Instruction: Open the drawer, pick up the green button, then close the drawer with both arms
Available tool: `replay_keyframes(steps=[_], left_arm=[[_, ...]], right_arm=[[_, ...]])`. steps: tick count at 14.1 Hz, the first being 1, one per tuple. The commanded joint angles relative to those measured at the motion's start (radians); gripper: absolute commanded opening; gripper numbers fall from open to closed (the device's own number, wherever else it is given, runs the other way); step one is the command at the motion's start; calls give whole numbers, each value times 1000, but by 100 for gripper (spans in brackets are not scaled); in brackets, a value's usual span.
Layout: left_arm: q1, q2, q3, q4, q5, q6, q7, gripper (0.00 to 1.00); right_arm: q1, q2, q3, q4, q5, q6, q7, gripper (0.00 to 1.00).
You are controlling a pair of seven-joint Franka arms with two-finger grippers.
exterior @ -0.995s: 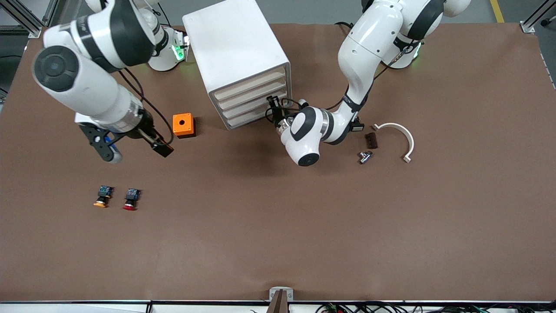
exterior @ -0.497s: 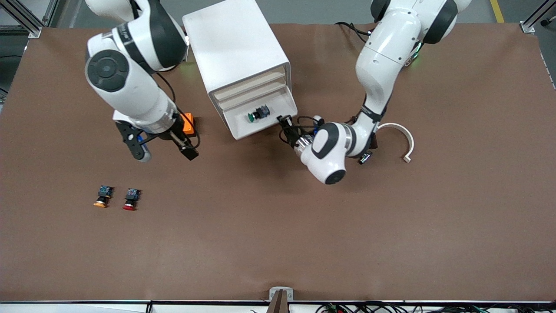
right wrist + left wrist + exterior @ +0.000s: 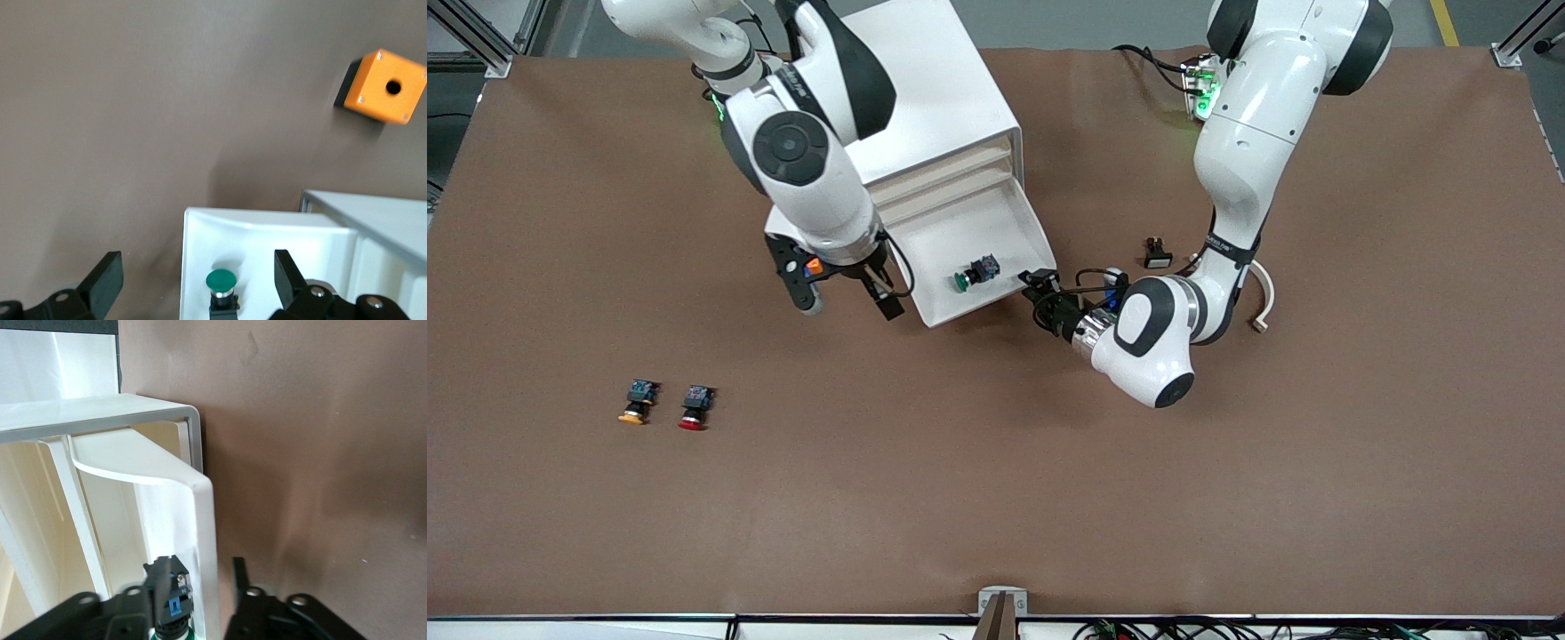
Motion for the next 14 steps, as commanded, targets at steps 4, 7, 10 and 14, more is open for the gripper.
replay_keyframes(steps=[4, 7, 10, 14], left_arm=[[5, -32, 50, 87, 279, -7, 8, 100], [4, -72, 89, 117, 431, -8, 8, 100], [18, -150, 90, 117, 552, -8, 77, 100], [42, -189, 95, 117, 624, -7, 317, 100]], right_arm=[[143, 84, -8, 0, -43, 65, 172, 100], [205, 111, -10, 0, -46, 94, 235, 100], [254, 146, -10, 0, -76, 128, 305, 100], [280, 208, -10, 2, -109, 168, 333, 100]])
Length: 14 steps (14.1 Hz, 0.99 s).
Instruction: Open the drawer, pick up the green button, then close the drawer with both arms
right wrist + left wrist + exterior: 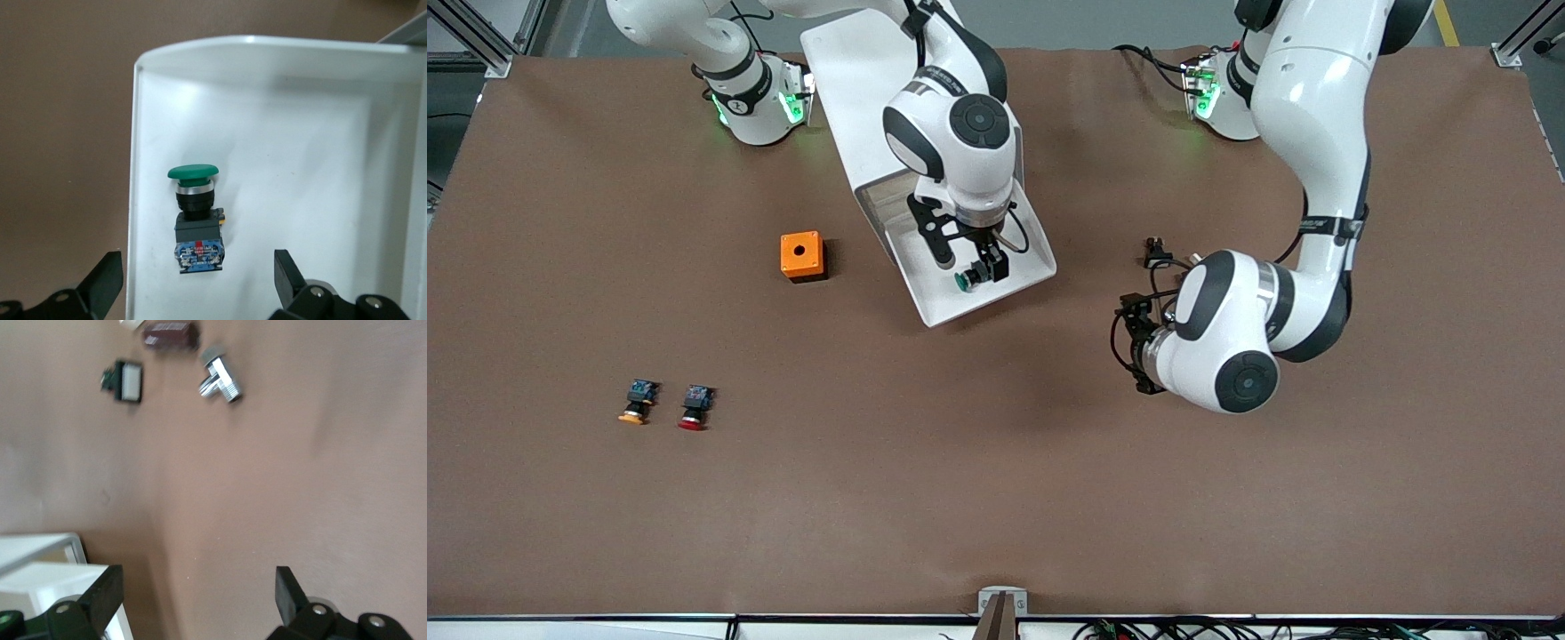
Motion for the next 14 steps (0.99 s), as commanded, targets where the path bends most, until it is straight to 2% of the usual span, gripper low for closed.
replay_keyframes(steps=[1, 5, 8, 9, 12, 14], left_arm=[[16, -20, 3, -17, 47, -3, 223, 100], [21, -20, 0, -17, 57, 35, 525, 100], [-7, -17, -11, -23, 58, 90, 619, 100], [-28, -14, -11, -24, 58, 107, 632, 100], [-82, -8, -23, -36, 58, 176, 682, 100], [-139, -2, -35, -47, 58, 216, 690, 100]], right_arm=[[17, 40, -10, 9, -29, 24, 30, 100], [17, 68, -10, 12, -30, 29, 28, 100], [17, 96, -10, 13, -42, 54, 27, 100], [17, 103, -10, 13, -42, 63, 27, 92], [16, 103, -8, 15, -42, 74, 15, 1], [6, 102, -10, 18, -42, 69, 1, 0]])
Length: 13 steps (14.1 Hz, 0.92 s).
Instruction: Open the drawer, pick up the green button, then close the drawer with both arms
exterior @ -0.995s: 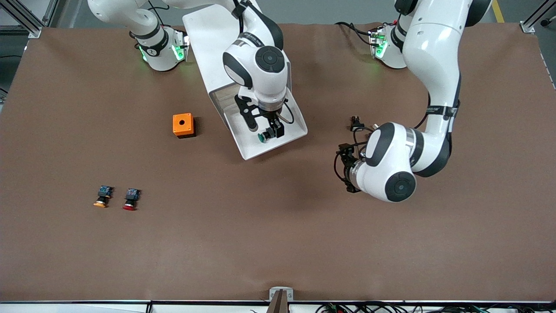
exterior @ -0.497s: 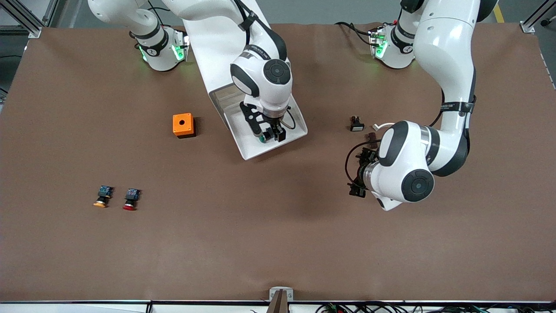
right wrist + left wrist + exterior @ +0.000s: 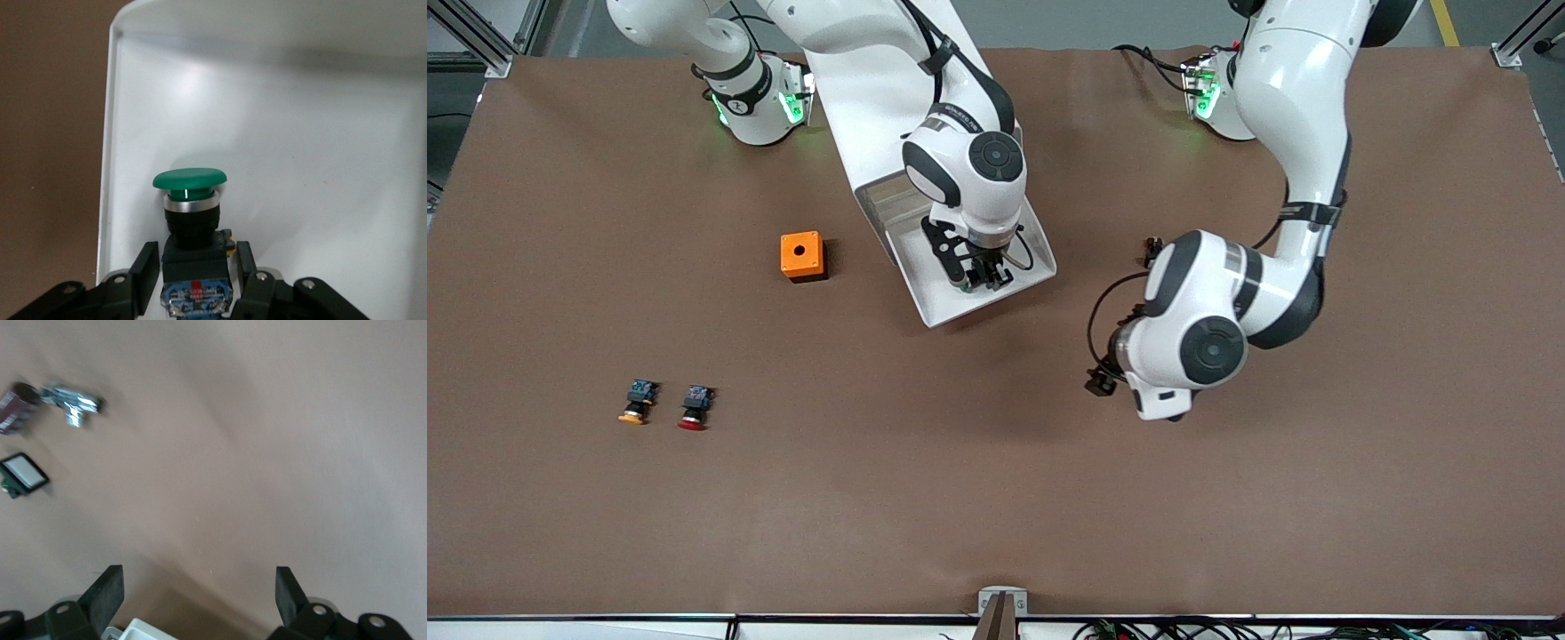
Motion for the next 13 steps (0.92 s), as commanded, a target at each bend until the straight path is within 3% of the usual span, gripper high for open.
replay_keyframes(steps=[1, 4, 7, 13], left_arm=[[-79, 3, -8, -38, 24, 80, 25, 100], [-162, 14, -8, -62, 24, 187, 25, 100], [-187, 20, -8, -91, 24, 218, 28, 100], [-276, 32, -8, -205, 32, 373, 34, 100]], right_arm=[[-4, 7, -5, 14, -25, -8, -19, 0], [-59, -45, -7, 40, -19, -84, -163, 0], [-164, -127, -7, 37, -12, -146, -466, 0], [-378, -145, -8, 30, -21, -108, -1011, 0]])
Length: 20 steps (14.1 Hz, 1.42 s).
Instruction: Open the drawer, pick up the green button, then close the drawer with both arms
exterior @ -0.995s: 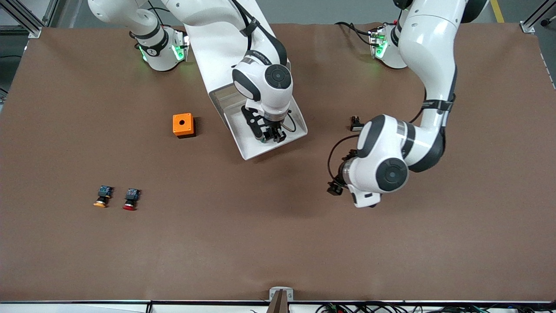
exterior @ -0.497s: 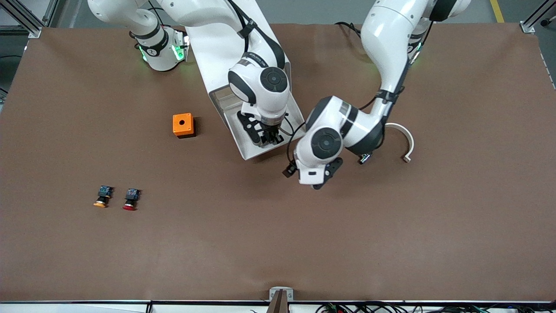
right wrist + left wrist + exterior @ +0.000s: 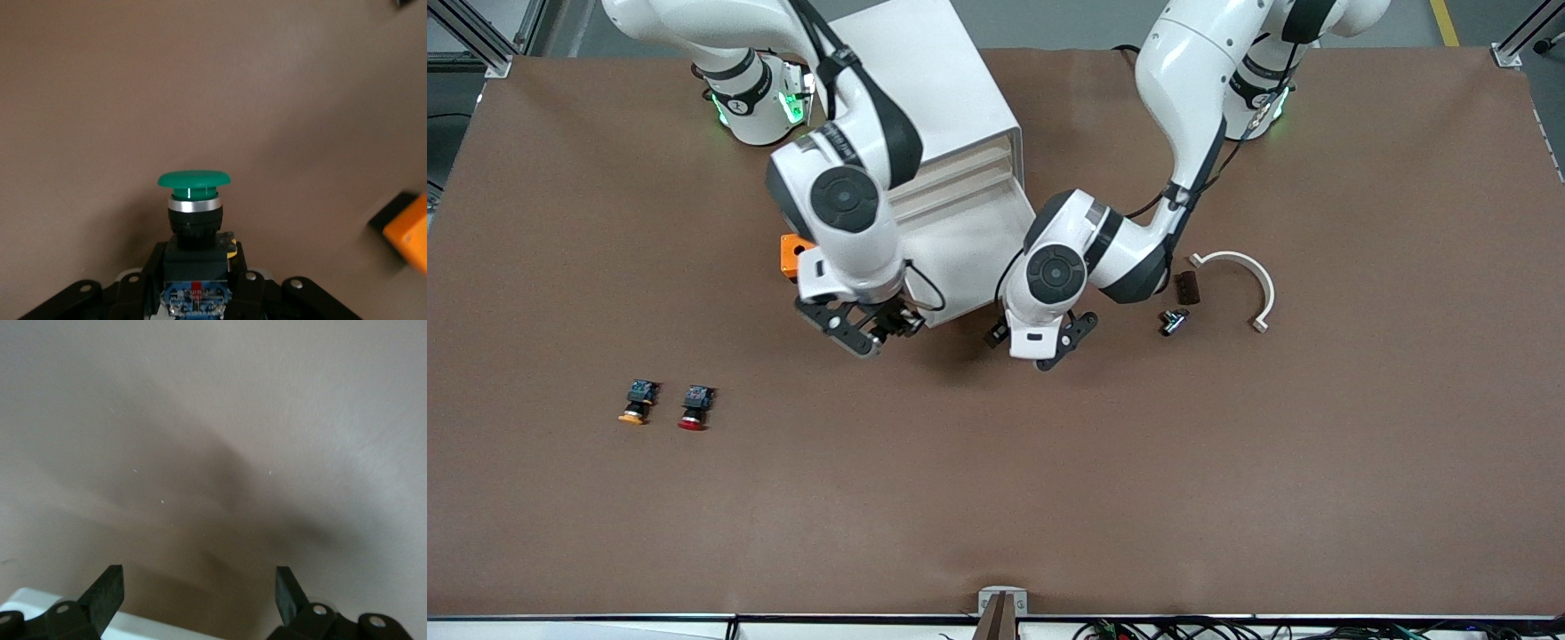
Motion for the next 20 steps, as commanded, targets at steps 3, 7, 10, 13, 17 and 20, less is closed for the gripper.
replay_keyframes(steps=[3, 7, 10, 13, 17, 20], left_arm=[[-92, -18, 4, -95, 53, 55, 10, 100], [-111, -26, -49, -112, 50, 52, -26, 100], [-111, -27, -101, -110, 52, 50, -91, 100], [-111, -33, -152, -112, 52, 46, -149, 100], [-114, -33, -193, -113, 52, 45, -235, 100], [-119, -41, -192, -113, 52, 41, -257, 100]], right_arm=[[-169, 0, 20, -117, -20, 189, -386, 0], [-267, 43, 19, -278, -21, 437, -604, 0], [-310, 95, 17, -280, -31, 444, -678, 0], [-358, 119, 19, -282, -52, 447, -717, 0], [-395, 126, 19, -291, -54, 456, -769, 0], [-425, 140, 19, -338, -54, 554, -839, 2]])
